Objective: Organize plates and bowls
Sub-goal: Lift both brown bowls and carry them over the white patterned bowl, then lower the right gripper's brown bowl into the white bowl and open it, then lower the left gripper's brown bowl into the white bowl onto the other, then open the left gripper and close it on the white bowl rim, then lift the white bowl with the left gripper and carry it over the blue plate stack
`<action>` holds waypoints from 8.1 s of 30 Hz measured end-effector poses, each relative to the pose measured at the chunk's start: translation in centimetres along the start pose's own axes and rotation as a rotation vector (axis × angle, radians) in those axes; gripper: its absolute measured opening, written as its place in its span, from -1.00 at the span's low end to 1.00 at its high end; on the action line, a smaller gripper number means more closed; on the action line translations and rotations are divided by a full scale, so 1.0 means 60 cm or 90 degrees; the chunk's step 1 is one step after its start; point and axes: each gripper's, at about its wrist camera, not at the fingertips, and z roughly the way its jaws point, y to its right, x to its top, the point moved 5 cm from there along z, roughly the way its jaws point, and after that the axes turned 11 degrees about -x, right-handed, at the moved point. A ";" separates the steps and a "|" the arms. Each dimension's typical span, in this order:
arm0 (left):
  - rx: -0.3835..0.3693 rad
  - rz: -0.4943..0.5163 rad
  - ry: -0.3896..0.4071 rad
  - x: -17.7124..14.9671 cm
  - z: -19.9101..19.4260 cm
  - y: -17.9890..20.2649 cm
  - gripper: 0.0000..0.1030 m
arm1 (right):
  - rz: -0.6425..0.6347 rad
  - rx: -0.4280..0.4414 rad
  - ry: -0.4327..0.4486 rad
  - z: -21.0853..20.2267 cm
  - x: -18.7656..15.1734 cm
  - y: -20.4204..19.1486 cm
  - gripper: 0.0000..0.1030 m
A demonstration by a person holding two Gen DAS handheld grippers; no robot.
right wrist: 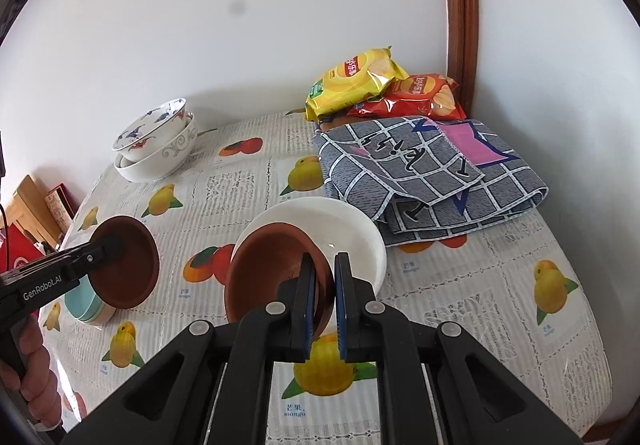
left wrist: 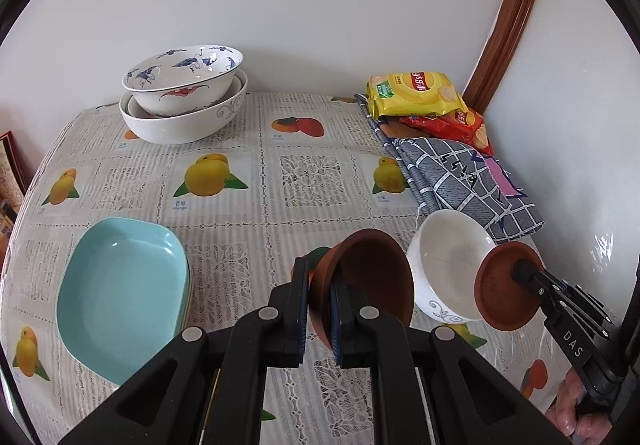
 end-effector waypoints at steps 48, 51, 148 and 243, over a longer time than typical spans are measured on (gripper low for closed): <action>-0.022 -0.026 -0.052 0.011 0.102 -0.031 -0.81 | -0.150 -0.121 -0.075 0.140 -0.011 -0.039 -0.61; -0.022 -0.023 -0.052 0.012 0.099 -0.025 -0.81 | -0.136 -0.108 -0.069 0.129 -0.007 -0.035 -0.52; -0.042 0.029 -0.192 -0.003 0.207 0.104 -0.38 | -0.019 -0.042 -0.162 0.135 -0.011 0.056 -0.35; -0.038 0.016 -0.046 0.019 0.013 0.034 -0.84 | 0.019 0.065 -0.077 -0.020 0.033 -0.081 -0.78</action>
